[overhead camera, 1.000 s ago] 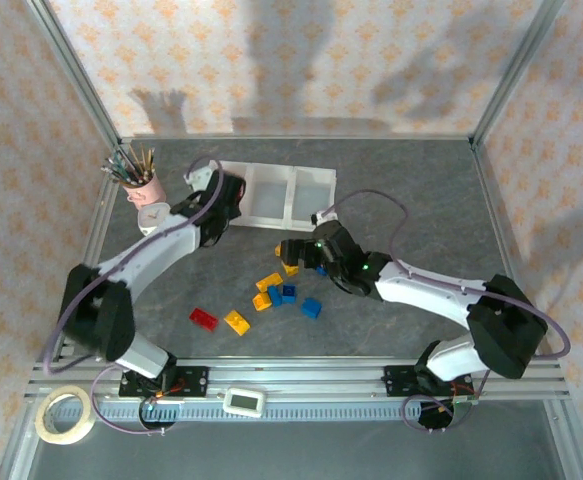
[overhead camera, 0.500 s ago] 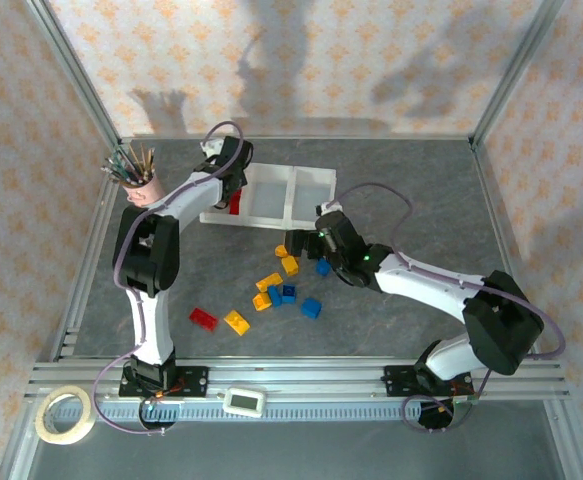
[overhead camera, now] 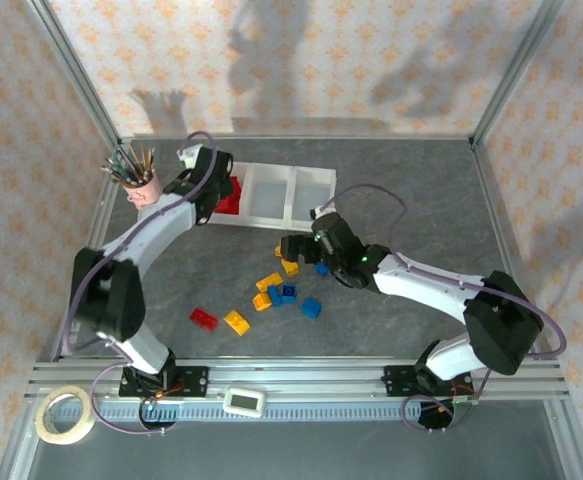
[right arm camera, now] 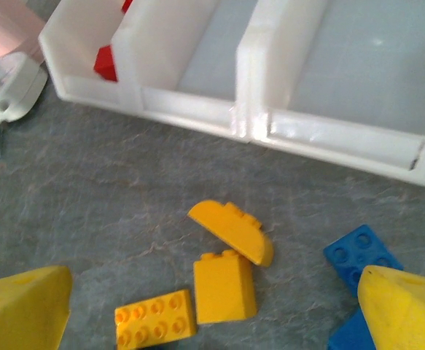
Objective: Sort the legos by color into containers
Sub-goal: Place the lego in the container, then pick up the lego from the bottom-left of the table.
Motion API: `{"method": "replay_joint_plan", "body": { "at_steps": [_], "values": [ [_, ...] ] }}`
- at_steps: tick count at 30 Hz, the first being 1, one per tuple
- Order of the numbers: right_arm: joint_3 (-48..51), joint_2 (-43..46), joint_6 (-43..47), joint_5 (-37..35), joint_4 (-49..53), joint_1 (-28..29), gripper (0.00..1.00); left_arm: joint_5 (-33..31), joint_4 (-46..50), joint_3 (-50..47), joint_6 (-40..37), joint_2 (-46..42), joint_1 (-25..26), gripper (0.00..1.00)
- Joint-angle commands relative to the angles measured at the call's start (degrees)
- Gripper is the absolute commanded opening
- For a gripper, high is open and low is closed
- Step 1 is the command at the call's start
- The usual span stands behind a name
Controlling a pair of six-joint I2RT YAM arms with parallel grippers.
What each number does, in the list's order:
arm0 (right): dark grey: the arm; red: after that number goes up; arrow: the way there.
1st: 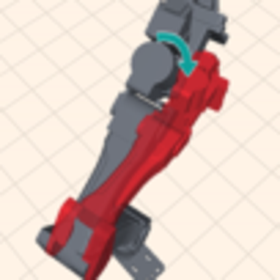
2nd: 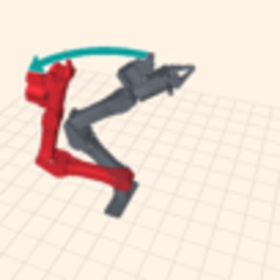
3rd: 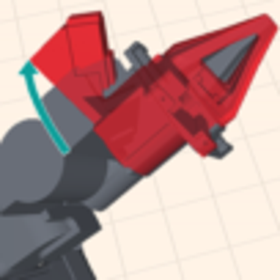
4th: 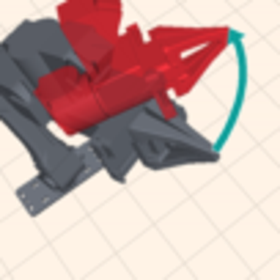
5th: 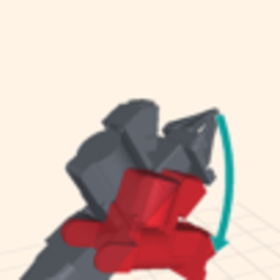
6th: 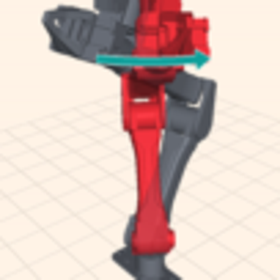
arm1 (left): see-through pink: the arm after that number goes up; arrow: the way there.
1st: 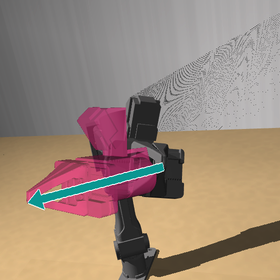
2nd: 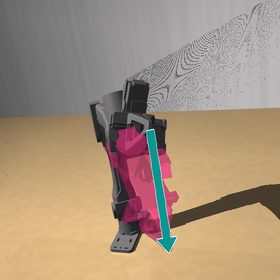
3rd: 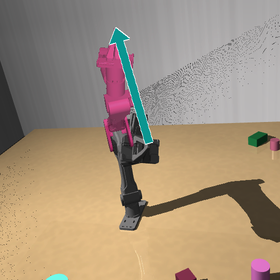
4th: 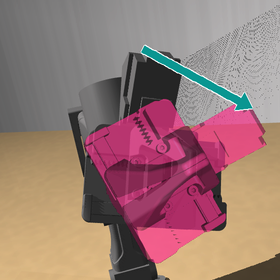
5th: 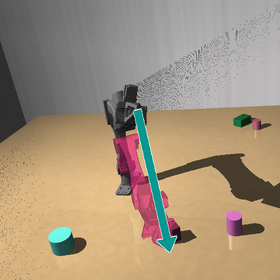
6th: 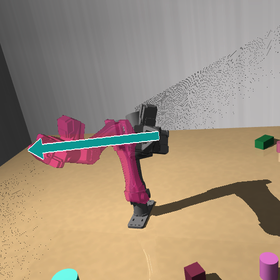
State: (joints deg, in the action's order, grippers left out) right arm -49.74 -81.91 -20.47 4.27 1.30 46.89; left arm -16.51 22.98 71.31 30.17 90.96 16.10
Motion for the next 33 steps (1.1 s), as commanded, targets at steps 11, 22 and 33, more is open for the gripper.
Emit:
{"method": "replay_joint_plan", "body": {
  "at_steps": [11,22,33],
  "values": [
    [7.4,0.4,2.0,0.3,-4.2,8.1,1.0,-0.9,20.3,-26.7,23.7,-21.3,15.9,0.85],
    [11.5,-0.8,4.4,2.5,-11.2,8.8,1.0,-0.5,30.0,-35.7,45.1,-28.5,26.3,0.93],
    [11.4,-2.9,3.7,1.3,-11.1,8.8,1.0,4.9,20.3,-42.9,51.6,-28.6,29.5,0.9]
  ]
}}
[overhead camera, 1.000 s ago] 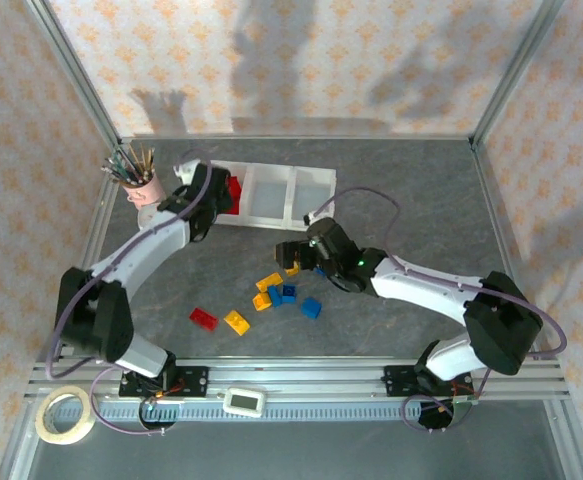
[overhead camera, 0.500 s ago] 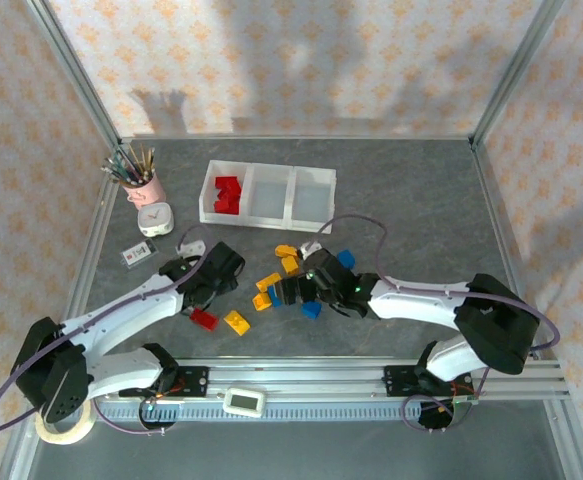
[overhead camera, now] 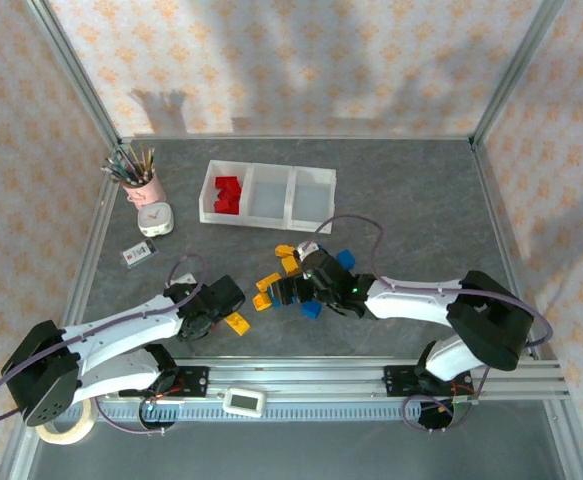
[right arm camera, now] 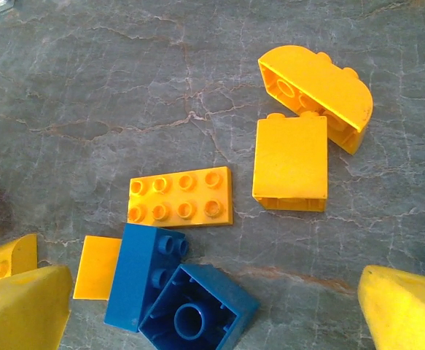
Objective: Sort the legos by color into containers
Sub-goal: Pick up the lego from the bottom-left of the table, then place the lego in the container.
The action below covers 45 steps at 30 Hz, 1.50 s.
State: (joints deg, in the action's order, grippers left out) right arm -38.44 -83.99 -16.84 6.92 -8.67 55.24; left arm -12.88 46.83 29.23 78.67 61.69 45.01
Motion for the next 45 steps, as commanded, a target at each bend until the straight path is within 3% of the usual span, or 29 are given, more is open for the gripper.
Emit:
{"method": "replay_joint_plan", "body": {
  "at_steps": [1,8,15,21,29,37,45],
  "values": [
    [0.0,-1.0,-0.1,-1.5,-1.2,0.5,1.0,1.5,-4.3,-0.9,2.8,1.3,0.6,0.9],
    [-0.4,-1.5,-0.7,-1.7,-0.5,0.5,1.0,1.9,-10.6,-0.4,0.7,4.1,0.7,0.78],
    [-0.7,-1.4,-1.1,-2.0,0.0,0.5,1.0,1.3,-14.0,0.2,-2.4,5.8,0.6,0.53],
    [-0.9,-1.5,-1.4,-2.0,0.0,0.4,1.0,1.4,-13.3,0.0,-4.1,8.5,0.6,0.42],
    [-1.9,0.1,-2.4,-3.0,1.2,0.4,1.0,-2.8,-9.8,3.0,-7.2,5.3,-0.6,0.25],
    [-4.6,4.9,-6.3,-5.1,7.0,-4.5,1.0,-6.4,-12.6,10.9,-19.1,2.5,-9.5,0.21],
    [-8.3,7.5,-6.4,-8.7,13.0,-8.4,1.0,-4.7,-25.2,25.8,-35.4,14.2,-22.4,0.21]
  ]
}}
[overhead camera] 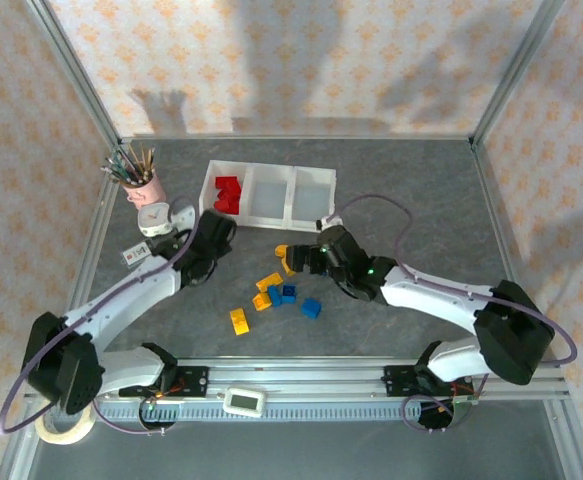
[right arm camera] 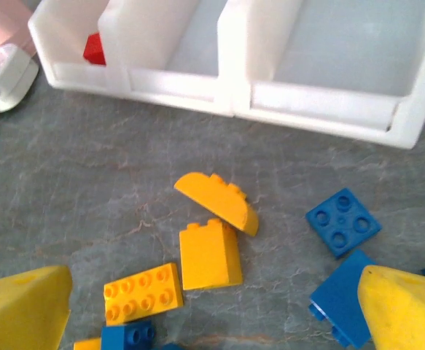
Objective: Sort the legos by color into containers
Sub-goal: Place the lego in the container.
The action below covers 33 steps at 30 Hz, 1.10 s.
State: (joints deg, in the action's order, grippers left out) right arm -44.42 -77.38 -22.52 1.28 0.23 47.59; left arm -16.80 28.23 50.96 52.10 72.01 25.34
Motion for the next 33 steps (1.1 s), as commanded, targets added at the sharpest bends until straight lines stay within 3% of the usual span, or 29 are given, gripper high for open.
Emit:
{"method": "replay_joint_plan", "body": {
  "at_steps": [1,8,11,15,17,25,33],
  "values": [
    [-2.8,0.6,-0.9,-3.2,4.6,-1.1,1.0,0.3,-7.7,6.5,-10.2,6.7,-4.3,0.21],
    [-2.5,1.1,-1.9,-2.1,4.4,-3.8,1.0,4.3,-13.3,23.0,-16.6,24.8,-10.2,0.21],
    [-2.6,0.9,-1.9,-1.9,4.3,-4.7,1.0,1.6,-11.8,30.1,-18.1,31.6,-11.0,0.22],
    [-3.5,0.6,-1.4,-2.2,4.8,-4.8,1.0,2.0,-12.2,34.2,-18.2,37.0,-12.1,0.29],
    [-4.1,0.4,-1.2,-2.3,5.2,-4.8,1.0,2.1,-12.3,35.6,-18.2,39.5,-12.3,0.37],
    [-6.1,-0.3,-0.4,-0.8,7.0,-4.8,1.0,1.9,-11.2,37.2,-21.2,38.7,-12.3,0.65],
    [-7.1,-1.2,-0.7,-1.2,11.4,-4.8,1.0,7.2,-12.0,28.8,-21.1,27.2,-12.2,0.77]
  ]
}}
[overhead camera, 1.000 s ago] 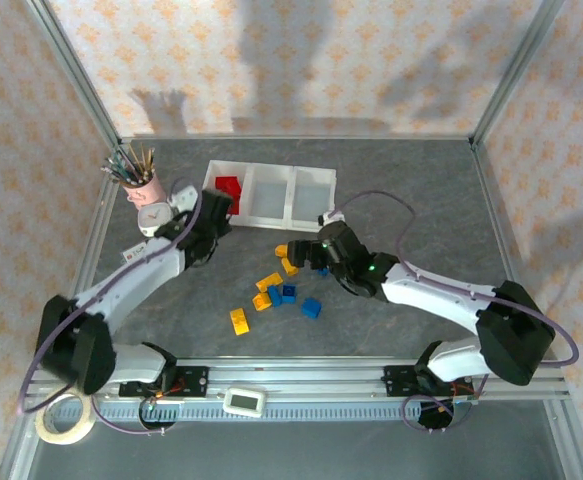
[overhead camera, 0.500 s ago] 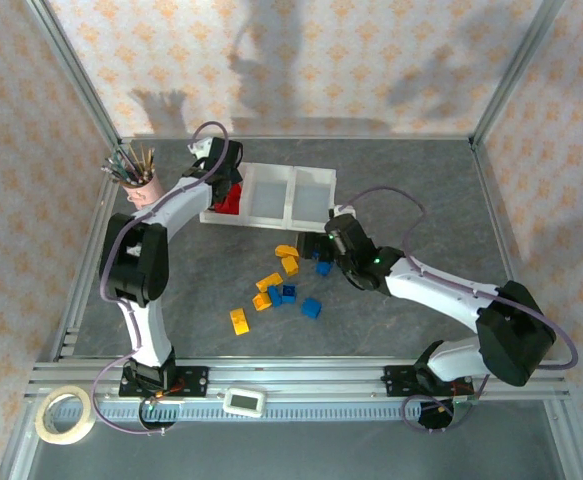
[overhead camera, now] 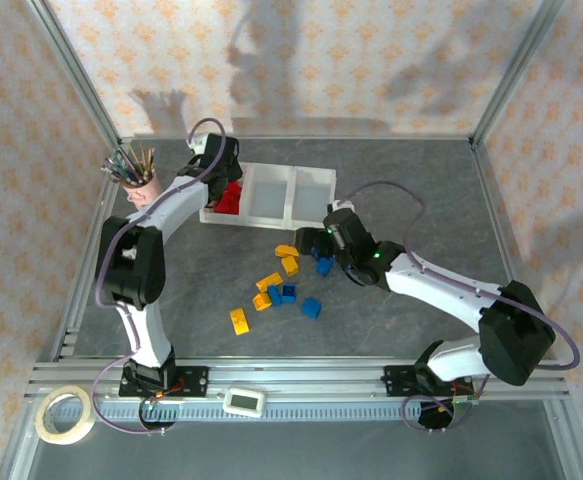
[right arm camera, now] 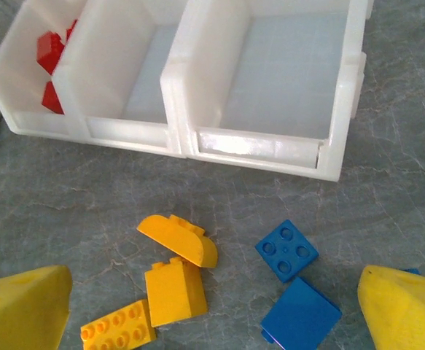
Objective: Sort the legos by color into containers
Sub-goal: Place the lego in the container, then pick up the lego from the bottom-center of the table.
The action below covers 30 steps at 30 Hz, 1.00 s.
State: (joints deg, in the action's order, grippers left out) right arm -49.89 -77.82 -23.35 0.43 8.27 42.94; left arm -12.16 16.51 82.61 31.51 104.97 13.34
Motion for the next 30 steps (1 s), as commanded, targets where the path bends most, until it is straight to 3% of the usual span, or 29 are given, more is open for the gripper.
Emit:
{"method": "replay_joint_plan", "body": {
  "at_steps": [1,13,20,30],
  "values": [
    [-1.7,-0.9,-0.2,0.1,3.7,-0.1,1.0,3.5,-0.5,-4.6,-0.2,-7.5,0.0,0.8],
    [-1.2,-2.6,-4.9,-0.7,4.9,5.4,1.0,9.9,-1.4,-24.4,-2.4,-27.6,8.0,0.99],
    [-2.5,-6.5,-9.9,-4.5,6.6,11.1,1.0,16.9,-3.7,-36.4,-0.6,-38.4,12.7,0.99],
    [-5.2,-13.6,-19.0,-7.8,8.9,15.6,0.91,19.8,-4.4,-46.4,4.6,-48.7,13.0,0.99]
  ]
}}
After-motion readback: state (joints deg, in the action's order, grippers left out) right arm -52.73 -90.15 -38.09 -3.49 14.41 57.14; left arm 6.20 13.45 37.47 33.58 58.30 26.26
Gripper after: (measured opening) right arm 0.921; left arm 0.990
